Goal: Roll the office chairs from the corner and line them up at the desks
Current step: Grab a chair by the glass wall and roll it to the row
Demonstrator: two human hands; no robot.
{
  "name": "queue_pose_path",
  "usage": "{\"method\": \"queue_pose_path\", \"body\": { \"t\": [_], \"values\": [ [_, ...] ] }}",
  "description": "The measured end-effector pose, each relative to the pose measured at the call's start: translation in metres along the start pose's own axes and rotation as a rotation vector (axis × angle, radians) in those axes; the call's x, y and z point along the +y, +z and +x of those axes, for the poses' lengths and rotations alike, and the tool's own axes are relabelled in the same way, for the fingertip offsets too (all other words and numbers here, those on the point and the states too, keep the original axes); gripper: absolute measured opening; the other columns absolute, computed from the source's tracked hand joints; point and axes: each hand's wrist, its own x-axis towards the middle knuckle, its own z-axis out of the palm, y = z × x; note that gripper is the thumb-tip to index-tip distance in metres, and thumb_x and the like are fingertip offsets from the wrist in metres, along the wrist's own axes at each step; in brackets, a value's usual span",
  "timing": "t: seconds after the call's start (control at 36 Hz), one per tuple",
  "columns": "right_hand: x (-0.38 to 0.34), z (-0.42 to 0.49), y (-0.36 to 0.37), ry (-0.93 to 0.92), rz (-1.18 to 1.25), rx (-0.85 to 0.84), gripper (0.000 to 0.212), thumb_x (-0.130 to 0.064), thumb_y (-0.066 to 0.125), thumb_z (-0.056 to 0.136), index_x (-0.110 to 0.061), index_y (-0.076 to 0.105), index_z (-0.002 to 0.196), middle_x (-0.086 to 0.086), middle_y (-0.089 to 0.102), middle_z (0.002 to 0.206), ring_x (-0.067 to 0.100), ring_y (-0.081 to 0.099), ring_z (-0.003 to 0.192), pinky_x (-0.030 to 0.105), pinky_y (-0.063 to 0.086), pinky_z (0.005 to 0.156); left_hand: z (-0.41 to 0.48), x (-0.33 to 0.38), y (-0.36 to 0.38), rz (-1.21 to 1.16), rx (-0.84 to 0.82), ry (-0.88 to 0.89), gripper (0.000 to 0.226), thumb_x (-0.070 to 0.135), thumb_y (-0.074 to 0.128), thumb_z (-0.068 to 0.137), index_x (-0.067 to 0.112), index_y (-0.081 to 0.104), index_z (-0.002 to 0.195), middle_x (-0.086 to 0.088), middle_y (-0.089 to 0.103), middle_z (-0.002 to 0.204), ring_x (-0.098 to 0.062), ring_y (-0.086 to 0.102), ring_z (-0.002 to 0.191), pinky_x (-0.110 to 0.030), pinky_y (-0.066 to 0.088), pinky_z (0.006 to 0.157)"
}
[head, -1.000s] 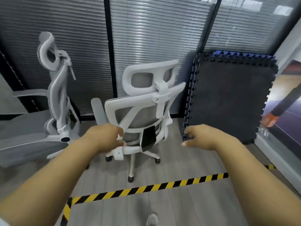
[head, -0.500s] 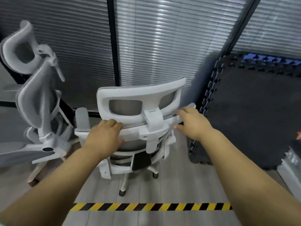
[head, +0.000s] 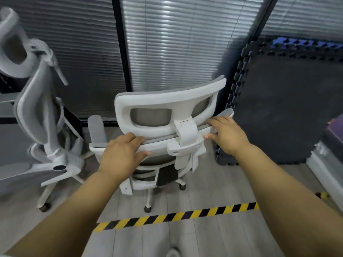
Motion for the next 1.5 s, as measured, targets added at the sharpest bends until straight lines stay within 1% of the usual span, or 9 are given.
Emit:
{"method": "queue_pose_path", "body": {
  "t": [0.17,0.44,0.72,0.83,1.0,1.17,1.28,1.39,1.5],
  "values": [
    [-0.043,-0.058,0.012,0.122,0.040,0.050,0.052,-0.041,0.060,0.086,-0.024,0.048,0.134,-0.002,0.045,0.140,0.019,0.029,0.131,0.034,0.025,0.108,-0.036,-0.027,-0.012,-0.035,-0.003,0.086,0.058,0.060,0.043,0.077,0.014,0.069,0.101,-0.004,0.064,0.086,-0.029,0.062,0.078,-0.040,0.051,0.069],
    [-0.107,-0.159,0.028,0.267,0.006,0.157,0.051,-0.046,0.063,0.082,-0.027,0.053,0.128,-0.007,0.052,0.131,0.016,0.033,0.124,0.031,0.030,0.102,-0.100,-0.053,-0.029,-0.100,-0.011,0.187,0.060,0.064,0.044,0.073,0.016,0.070,0.097,-0.004,0.066,0.090,-0.028,0.062,0.081,-0.040,0.048,0.074],
    [-0.155,-0.276,0.036,0.374,-0.046,0.200,0.050,-0.049,0.061,0.083,-0.023,0.054,0.125,-0.005,0.054,0.124,0.020,0.035,0.119,0.028,0.033,0.092,-0.180,-0.047,-0.039,-0.106,0.014,0.322,0.058,0.063,0.042,0.077,0.018,0.068,0.102,-0.002,0.064,0.094,-0.026,0.060,0.085,-0.038,0.044,0.078],
    [-0.176,-0.321,0.039,0.413,-0.059,0.230,0.051,-0.050,0.062,0.082,-0.022,0.055,0.124,-0.004,0.054,0.122,0.020,0.034,0.118,0.026,0.030,0.092,-0.210,-0.043,-0.045,-0.116,0.023,0.357,0.056,0.060,0.042,0.078,0.018,0.068,0.104,-0.002,0.065,0.096,-0.027,0.059,0.087,-0.039,0.042,0.081],
    [-0.212,-0.402,0.052,0.468,-0.085,0.299,0.053,-0.053,0.064,0.078,-0.016,0.061,0.117,0.002,0.059,0.115,0.027,0.042,0.112,0.034,0.036,0.093,-0.267,-0.036,-0.056,-0.179,0.011,0.400,0.059,0.060,0.042,0.077,0.017,0.067,0.108,-0.003,0.063,0.100,-0.029,0.055,0.093,-0.041,0.039,0.088],
    [-0.256,-0.479,0.061,0.547,-0.122,0.329,0.066,-0.069,0.043,0.075,-0.016,0.062,0.109,0.003,0.059,0.106,0.029,0.048,0.105,0.039,0.039,0.092,-0.326,-0.033,-0.068,-0.231,-0.022,0.435,0.066,0.061,0.040,0.076,0.013,0.064,0.114,-0.007,0.062,0.104,-0.031,0.052,0.101,-0.040,0.029,0.101],
    [-0.284,-0.527,0.066,0.611,-0.127,0.348,0.068,-0.071,0.040,0.075,-0.015,0.062,0.107,0.005,0.058,0.103,0.030,0.049,0.102,0.040,0.041,0.091,-0.362,-0.029,-0.076,-0.279,-0.049,0.480,0.053,0.050,0.053,0.077,0.013,0.065,0.114,-0.009,0.062,0.105,-0.033,0.050,0.103,-0.049,0.034,0.102],
    [-0.313,-0.575,0.071,0.679,-0.140,0.380,0.071,-0.072,0.039,0.074,-0.014,0.063,0.107,0.004,0.058,0.102,0.027,0.047,0.101,0.033,0.035,0.092,-0.395,-0.027,-0.081,-0.333,-0.052,0.573,0.046,0.042,0.062,0.080,0.013,0.064,0.116,-0.010,0.062,0.106,-0.016,0.036,0.104,-0.054,0.035,0.101],
    [-0.348,-0.620,0.077,0.789,-0.112,0.395,0.073,-0.072,0.039,0.072,-0.015,0.061,0.112,0.002,0.055,0.107,0.023,0.040,0.108,0.033,0.034,0.096,-0.421,-0.029,-0.083,-0.339,-0.060,0.692,0.050,0.048,0.056,0.077,0.014,0.066,0.112,-0.009,0.064,0.103,-0.015,0.036,0.100,-0.054,0.040,0.096]
  ]
}}
